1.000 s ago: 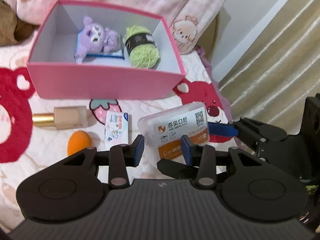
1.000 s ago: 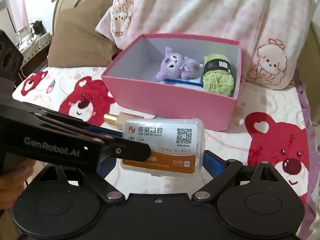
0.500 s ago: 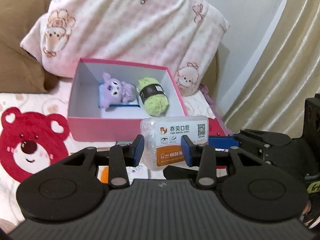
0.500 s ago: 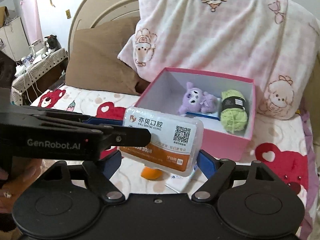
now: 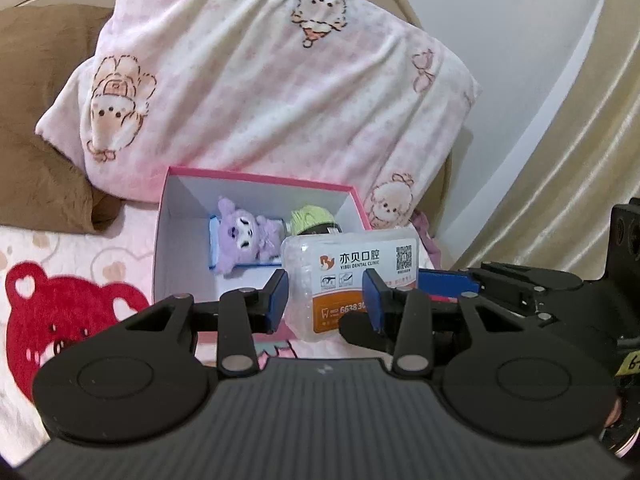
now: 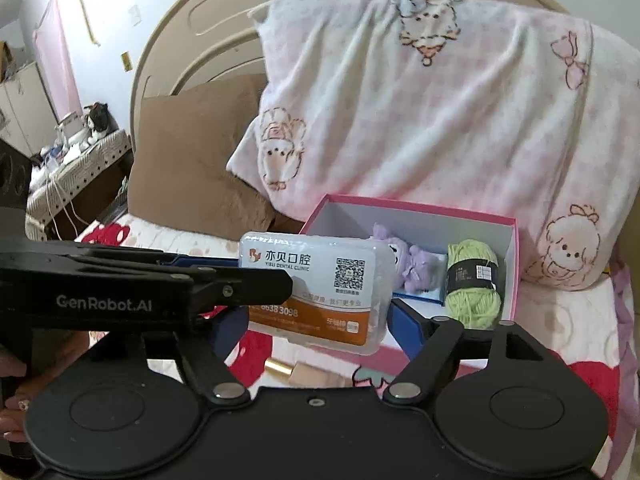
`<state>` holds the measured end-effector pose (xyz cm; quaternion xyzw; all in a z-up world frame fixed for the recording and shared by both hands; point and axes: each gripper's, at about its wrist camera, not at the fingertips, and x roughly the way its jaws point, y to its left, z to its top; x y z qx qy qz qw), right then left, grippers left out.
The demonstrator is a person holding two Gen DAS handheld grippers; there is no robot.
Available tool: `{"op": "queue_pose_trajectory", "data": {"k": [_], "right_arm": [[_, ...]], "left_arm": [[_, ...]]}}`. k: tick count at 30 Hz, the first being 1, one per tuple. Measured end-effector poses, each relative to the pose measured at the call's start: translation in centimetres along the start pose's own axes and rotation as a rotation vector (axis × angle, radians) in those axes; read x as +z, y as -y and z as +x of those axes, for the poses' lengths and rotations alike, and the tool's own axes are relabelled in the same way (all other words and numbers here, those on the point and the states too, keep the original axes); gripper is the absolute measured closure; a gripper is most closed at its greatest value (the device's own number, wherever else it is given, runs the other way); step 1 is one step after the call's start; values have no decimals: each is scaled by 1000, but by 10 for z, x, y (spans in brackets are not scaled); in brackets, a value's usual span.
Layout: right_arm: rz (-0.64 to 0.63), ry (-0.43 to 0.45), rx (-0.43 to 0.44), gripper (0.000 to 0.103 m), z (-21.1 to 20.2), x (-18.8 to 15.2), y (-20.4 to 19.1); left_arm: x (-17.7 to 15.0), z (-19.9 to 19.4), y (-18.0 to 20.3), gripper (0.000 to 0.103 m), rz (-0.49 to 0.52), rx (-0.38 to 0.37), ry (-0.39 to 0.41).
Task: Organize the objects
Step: 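Lift the plastic box with the right gripper and carry it into the pink box, then lower the plastic box in front of the plush and open the right gripper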
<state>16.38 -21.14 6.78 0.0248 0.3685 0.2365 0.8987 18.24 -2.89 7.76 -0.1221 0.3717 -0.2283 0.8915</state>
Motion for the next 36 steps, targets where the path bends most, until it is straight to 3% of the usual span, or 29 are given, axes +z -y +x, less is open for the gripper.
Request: {"op": "queue_pose_trajectory", "data": {"k": [10,19,36], "right_arm": [[138,-136,12,30,72,26,55],[187,-244,-32,32,140,1,84],[199,-282,-90,42,195,-24,119]], "left_arm": [[29,80,-31,64,-93,15,-99],[4,152,-71,65,-191,3,-198],[-20,215,-82,65,-188,60,-204]]}}
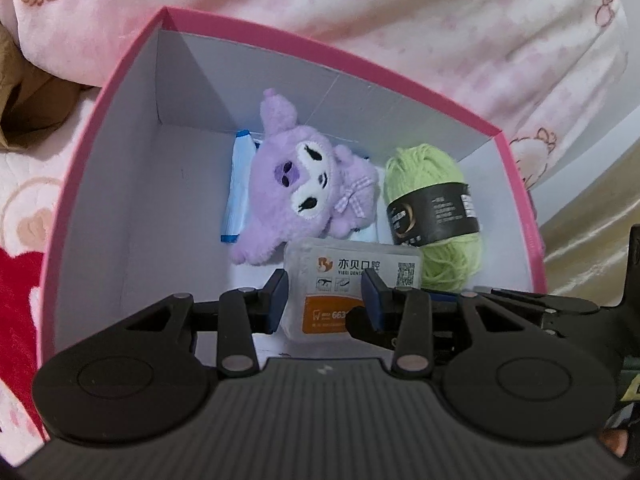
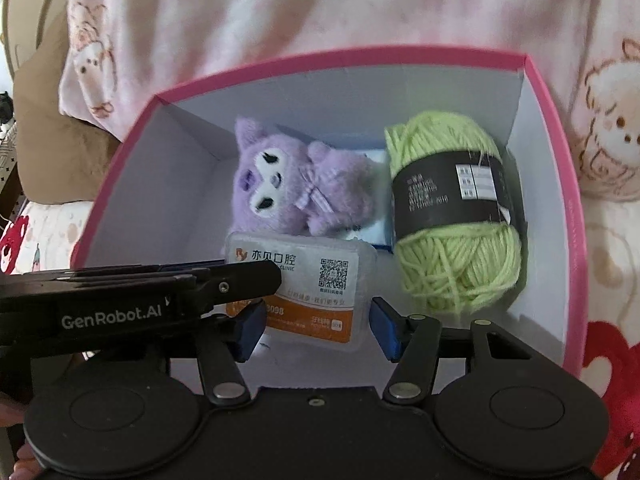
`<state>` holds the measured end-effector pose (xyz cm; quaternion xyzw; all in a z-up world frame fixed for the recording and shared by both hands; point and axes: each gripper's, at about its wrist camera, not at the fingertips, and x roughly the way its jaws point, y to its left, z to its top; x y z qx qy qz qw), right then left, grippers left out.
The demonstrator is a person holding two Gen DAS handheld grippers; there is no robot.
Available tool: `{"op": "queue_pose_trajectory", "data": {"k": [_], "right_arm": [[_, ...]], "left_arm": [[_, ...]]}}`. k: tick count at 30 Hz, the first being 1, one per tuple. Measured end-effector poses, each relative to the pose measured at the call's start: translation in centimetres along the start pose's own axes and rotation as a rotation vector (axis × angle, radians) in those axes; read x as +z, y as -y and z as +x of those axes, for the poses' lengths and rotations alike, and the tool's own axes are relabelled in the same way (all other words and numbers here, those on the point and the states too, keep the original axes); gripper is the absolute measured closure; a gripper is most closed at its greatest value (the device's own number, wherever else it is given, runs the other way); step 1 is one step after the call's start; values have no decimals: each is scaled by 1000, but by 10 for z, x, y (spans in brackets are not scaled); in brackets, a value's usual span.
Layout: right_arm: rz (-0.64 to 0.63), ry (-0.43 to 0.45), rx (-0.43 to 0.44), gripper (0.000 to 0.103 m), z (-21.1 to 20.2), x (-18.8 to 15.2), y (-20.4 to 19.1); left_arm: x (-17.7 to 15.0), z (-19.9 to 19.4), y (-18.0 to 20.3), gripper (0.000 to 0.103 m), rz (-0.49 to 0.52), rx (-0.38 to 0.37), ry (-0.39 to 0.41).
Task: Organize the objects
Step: 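Lower the plastic box in front of the plush and open the right gripper, then move the right gripper back toward the small white wet-wipe packet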
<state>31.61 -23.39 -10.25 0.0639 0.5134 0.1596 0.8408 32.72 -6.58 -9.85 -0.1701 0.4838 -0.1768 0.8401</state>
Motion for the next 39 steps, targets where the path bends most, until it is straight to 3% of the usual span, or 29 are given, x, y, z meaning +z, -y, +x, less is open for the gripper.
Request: {"op": "queue_pose_trajectory", "data": {"k": [7,10,16,21,26,32,35,39], "right_arm": [[-12,10,-26,47,11,-1,-1],[-22,18,-53,50,11,-2,-2],[-15,25,-69,53,7,-3,-4],[-27,12,-39,55,6,-5,-7],[-34,21,-40,59,4,-3,-9],[-41,27,-64,59,3,1,-13],[-40,24,-76,59,-2,1,-15],[-88,24,-43,59,-19,-2,-17]], "left_arm": [[-3,4,-1,65,30,3,31],[-3,-1,5,64,61,37,45],[-2,-3,0,64,30,21,3],[-6,0,0,77,12,-36,-29],[-10,4,4,77,5,-63,-5],[-8,-1,9,77,54,53,12],[-7,-1,7,64,59,99,-2],[-7,4,4,57,69,126,-41]]}}
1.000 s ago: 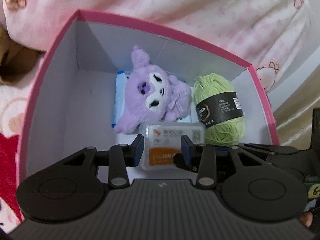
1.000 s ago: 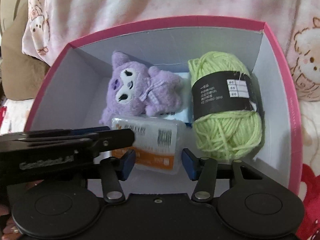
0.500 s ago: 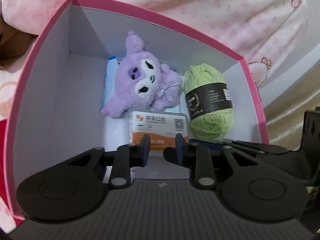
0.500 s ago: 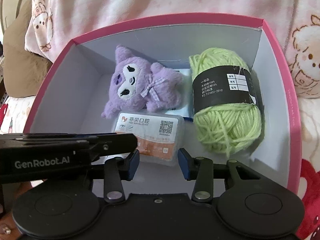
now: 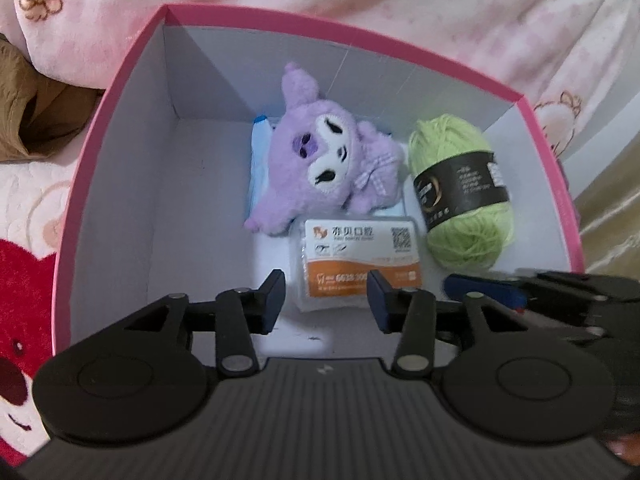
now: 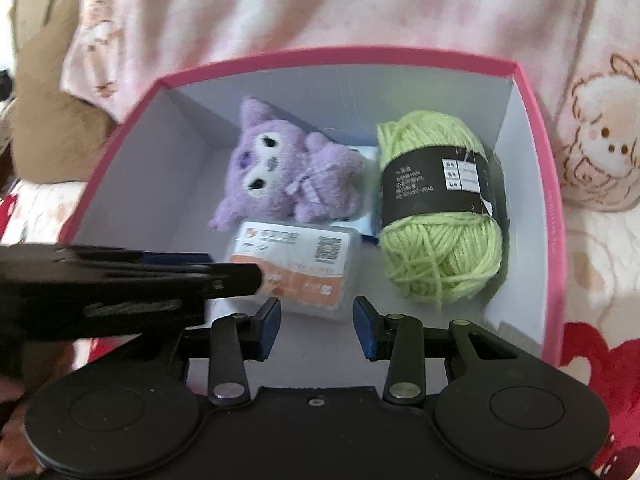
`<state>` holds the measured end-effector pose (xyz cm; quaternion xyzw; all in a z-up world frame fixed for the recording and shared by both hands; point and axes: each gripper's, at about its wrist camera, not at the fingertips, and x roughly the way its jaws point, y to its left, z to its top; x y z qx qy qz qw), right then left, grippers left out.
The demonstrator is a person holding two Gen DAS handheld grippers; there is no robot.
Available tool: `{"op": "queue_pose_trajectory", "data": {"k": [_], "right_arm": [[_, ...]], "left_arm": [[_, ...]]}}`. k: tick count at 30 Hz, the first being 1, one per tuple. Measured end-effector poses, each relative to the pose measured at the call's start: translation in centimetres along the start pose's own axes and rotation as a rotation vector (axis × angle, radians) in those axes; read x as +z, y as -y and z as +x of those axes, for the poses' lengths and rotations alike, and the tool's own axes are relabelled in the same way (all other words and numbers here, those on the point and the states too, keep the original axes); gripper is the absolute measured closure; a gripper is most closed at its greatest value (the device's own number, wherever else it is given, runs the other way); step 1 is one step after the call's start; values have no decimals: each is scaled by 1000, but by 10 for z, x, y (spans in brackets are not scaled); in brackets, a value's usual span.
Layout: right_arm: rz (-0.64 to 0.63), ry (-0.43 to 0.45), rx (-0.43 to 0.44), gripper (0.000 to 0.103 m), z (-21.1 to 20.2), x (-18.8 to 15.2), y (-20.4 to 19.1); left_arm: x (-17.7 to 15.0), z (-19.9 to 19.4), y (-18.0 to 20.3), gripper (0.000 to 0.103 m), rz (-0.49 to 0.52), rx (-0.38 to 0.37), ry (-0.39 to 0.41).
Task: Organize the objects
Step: 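Move the right gripper back toward the small white wet-wipe packet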
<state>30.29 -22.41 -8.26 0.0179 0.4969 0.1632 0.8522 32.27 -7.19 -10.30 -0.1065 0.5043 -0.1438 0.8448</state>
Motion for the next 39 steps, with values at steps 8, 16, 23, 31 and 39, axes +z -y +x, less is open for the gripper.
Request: {"op": "queue_pose_trajectory", "data": {"k": [8,16,23,31,39], "right_arm": [[12,-6,22,59,8,0,6],[12,-3,8,56,8,-4,7],[36,45,14,56,-22,-8,6],[65,156,33,56,-86,-25,-1],[16,235,19,46,-149,-39,-23]], "left_arm": [[-2,12,-4,64,-37,-68,-13],[-6,12,-2,64,-43,-112,14],[0,-11,-5,57,-12,-106,28],[-5,-80,-2,49,-6,-77,71],[-22,-160,19,38,137,-11,123]]}}
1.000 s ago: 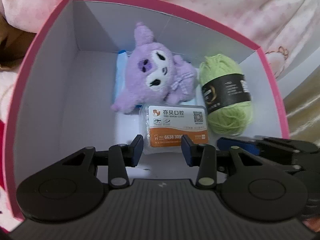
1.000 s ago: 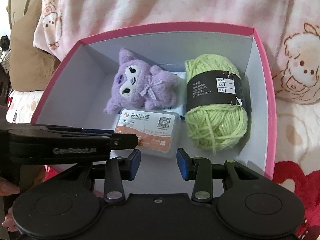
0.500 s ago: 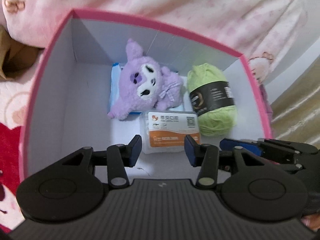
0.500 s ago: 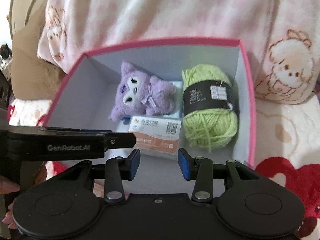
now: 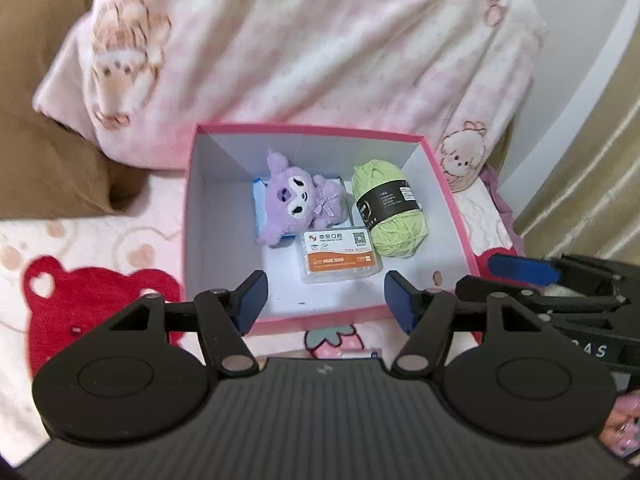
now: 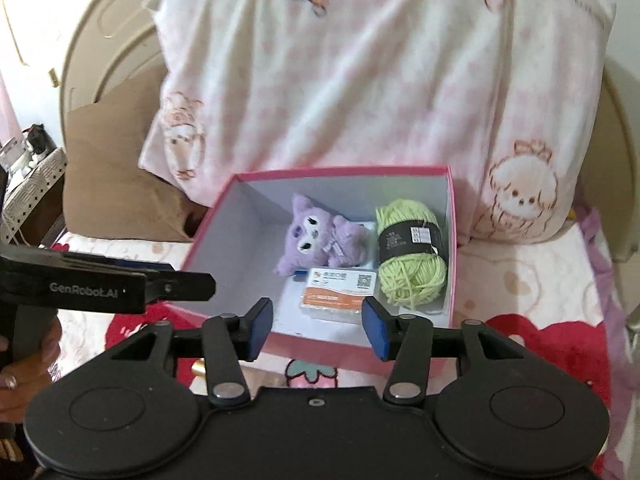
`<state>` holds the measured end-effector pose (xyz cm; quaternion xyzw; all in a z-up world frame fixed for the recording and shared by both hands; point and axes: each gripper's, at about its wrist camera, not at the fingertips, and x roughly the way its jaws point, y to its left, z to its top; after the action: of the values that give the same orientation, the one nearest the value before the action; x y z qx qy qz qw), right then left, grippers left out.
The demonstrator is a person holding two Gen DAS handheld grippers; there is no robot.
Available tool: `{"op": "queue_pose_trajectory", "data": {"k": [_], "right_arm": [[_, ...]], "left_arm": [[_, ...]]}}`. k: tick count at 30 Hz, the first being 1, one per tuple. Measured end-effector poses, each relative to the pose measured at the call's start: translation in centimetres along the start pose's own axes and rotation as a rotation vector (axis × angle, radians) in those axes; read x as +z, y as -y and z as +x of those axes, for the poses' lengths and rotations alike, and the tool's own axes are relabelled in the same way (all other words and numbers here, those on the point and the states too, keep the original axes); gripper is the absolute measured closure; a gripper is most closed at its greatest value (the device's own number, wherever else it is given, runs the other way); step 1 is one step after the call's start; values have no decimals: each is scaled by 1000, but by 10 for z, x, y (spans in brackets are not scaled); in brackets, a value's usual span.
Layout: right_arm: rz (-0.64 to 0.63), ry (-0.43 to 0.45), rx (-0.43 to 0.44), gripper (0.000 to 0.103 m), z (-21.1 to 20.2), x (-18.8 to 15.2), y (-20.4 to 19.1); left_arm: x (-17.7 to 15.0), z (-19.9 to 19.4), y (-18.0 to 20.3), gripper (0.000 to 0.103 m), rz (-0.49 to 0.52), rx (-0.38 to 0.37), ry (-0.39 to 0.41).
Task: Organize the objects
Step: 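Move the right gripper back toward the small white wet-wipe packet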
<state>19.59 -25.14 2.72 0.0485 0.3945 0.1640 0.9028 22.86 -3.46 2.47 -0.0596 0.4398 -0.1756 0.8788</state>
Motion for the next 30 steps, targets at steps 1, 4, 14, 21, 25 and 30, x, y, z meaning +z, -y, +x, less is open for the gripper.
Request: {"op": "queue_pose_trajectory", "data": {"k": [1,4,14,21,25,30], "right_arm": [[-11,3,0,44,-7,-1,-4],[-42,-6,0,37,-27,-4,-15],[-132,-35,39,29,-77,-28,-53],[-213,-60,70,24,-92,-54,-71],[-250,-72,86,23,-88,-69,-74],[-308,-81,103,23,-71,-86,-75]], "left_arm": [[-1,-9,2,37,11,0,2],[-6,-38,7,34,41,-9,9],[-38,-93,14,31,70,-11,-34],[-65,-104,15,24,88,-18,-62],[-80,-94,14,18,73,-34,-75],[-97,-73,15,18,53,-51,-82]]}}
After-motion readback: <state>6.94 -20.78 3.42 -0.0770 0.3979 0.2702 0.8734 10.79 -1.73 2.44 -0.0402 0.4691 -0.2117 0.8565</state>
